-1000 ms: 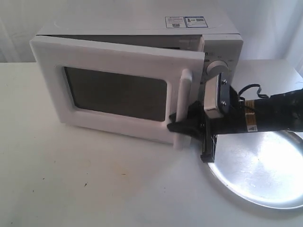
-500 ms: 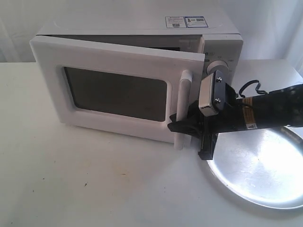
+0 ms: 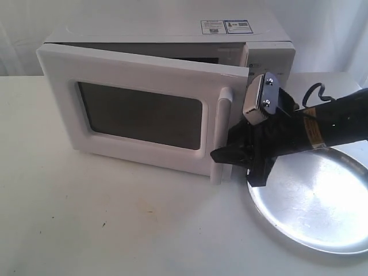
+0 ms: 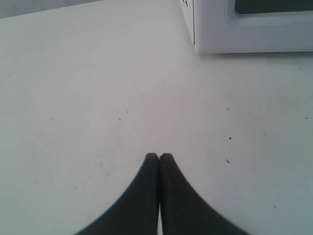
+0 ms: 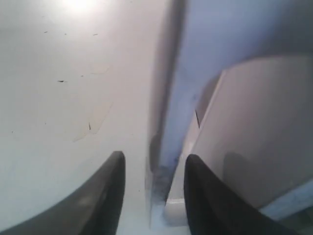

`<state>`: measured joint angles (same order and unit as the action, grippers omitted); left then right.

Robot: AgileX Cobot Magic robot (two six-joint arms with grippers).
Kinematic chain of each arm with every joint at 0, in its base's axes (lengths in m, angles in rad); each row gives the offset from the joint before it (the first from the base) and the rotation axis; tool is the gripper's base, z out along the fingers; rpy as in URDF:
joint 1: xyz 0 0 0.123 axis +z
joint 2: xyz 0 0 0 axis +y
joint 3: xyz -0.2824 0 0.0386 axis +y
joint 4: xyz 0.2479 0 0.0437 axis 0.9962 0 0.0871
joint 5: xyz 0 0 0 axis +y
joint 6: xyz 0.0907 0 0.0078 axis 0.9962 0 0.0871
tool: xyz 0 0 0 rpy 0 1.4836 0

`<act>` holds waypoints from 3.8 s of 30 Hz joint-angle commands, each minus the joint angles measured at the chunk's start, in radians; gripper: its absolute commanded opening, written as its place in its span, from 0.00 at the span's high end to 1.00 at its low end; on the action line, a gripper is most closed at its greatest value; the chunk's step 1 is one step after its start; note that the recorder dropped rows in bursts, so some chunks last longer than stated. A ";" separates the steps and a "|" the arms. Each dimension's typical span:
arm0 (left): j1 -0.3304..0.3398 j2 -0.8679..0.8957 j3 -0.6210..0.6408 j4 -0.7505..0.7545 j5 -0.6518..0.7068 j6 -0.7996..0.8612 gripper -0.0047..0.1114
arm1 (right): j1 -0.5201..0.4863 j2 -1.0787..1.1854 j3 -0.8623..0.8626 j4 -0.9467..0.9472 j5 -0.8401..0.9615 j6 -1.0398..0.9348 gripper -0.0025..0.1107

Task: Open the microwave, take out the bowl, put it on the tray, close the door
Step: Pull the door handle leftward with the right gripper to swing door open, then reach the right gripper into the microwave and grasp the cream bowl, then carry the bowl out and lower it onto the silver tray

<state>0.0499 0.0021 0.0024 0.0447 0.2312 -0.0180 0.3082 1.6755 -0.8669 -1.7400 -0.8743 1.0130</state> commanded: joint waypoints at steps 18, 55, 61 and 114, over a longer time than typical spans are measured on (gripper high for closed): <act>-0.004 -0.002 -0.002 -0.006 0.001 -0.004 0.96 | 0.001 -0.454 0.110 -0.004 -0.347 0.207 0.66; -0.004 -0.002 -0.002 -0.006 0.001 -0.004 0.96 | 0.202 -0.138 0.089 0.579 -0.003 -0.164 0.98; -0.004 -0.002 -0.002 -0.006 0.001 -0.004 0.96 | 0.387 0.009 0.033 1.008 0.209 -0.627 0.75; -0.004 -0.002 -0.002 -0.006 0.001 -0.004 0.96 | 0.555 -0.092 0.028 1.130 1.620 -0.981 0.98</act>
<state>0.0499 0.0021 0.0024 0.0457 0.2312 -0.0180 0.8891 1.5968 -0.8746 -0.4372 0.8281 -0.1537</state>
